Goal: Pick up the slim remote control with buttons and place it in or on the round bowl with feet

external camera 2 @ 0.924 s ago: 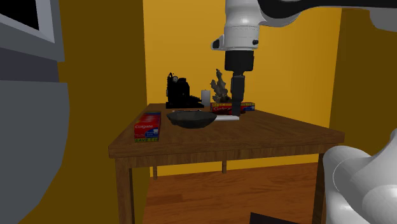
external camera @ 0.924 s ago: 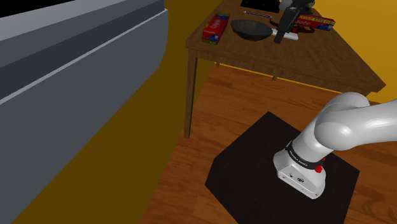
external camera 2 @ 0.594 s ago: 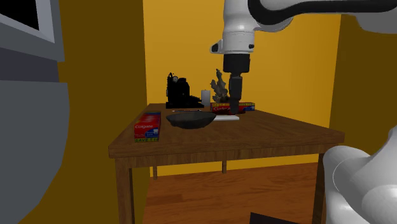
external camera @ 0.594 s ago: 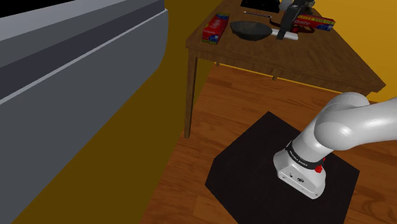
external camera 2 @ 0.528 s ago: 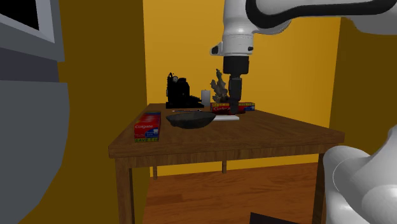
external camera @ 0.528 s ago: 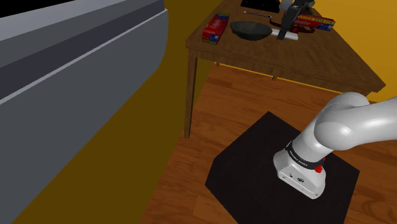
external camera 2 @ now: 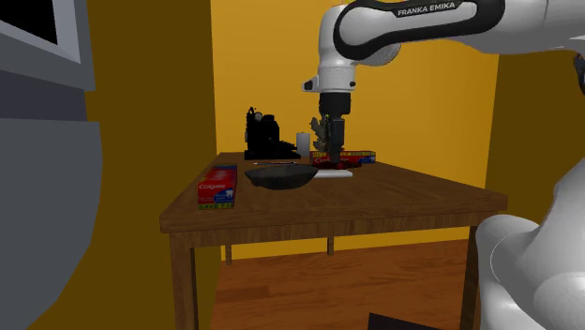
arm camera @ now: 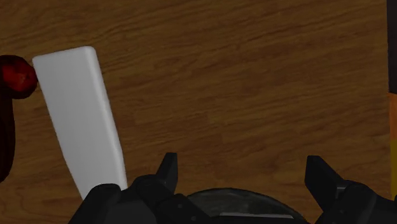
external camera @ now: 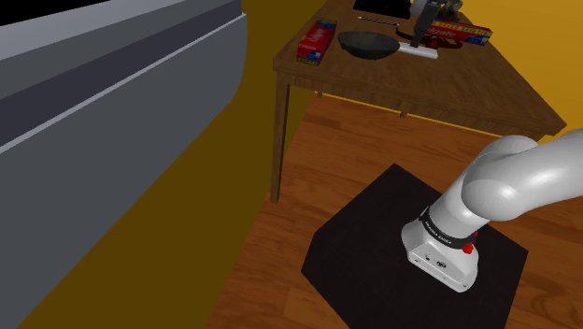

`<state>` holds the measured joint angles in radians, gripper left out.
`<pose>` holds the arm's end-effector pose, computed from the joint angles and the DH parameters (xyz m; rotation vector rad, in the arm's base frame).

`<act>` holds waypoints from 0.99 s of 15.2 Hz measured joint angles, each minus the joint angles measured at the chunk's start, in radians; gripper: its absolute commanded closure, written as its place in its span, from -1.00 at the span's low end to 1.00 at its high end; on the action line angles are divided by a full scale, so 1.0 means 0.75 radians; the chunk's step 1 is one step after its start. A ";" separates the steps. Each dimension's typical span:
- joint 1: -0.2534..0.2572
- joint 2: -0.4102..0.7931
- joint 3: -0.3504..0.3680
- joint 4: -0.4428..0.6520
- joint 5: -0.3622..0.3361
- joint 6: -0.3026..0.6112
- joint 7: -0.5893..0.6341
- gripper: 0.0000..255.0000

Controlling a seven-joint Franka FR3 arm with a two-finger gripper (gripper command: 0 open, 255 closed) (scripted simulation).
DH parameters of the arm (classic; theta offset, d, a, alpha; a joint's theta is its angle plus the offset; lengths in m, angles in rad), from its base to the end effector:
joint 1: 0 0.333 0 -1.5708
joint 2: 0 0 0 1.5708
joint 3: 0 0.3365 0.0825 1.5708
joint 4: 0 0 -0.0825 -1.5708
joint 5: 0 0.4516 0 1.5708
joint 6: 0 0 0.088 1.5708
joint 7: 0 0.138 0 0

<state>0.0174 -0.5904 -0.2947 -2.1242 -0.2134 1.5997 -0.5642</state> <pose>0.4038 -0.1711 0.6117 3.0344 0.5087 0.0341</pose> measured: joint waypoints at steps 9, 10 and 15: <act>0.038 0.413 -0.307 0.321 0.076 0.071 -0.451 -1.00; 0.039 0.477 -0.345 0.374 0.104 0.076 -0.511 -1.00; 0.036 0.592 -0.402 0.407 0.159 0.134 -0.618 -1.00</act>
<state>0.0443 -0.1463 -0.5964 -1.8186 -0.0939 1.7000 -1.0274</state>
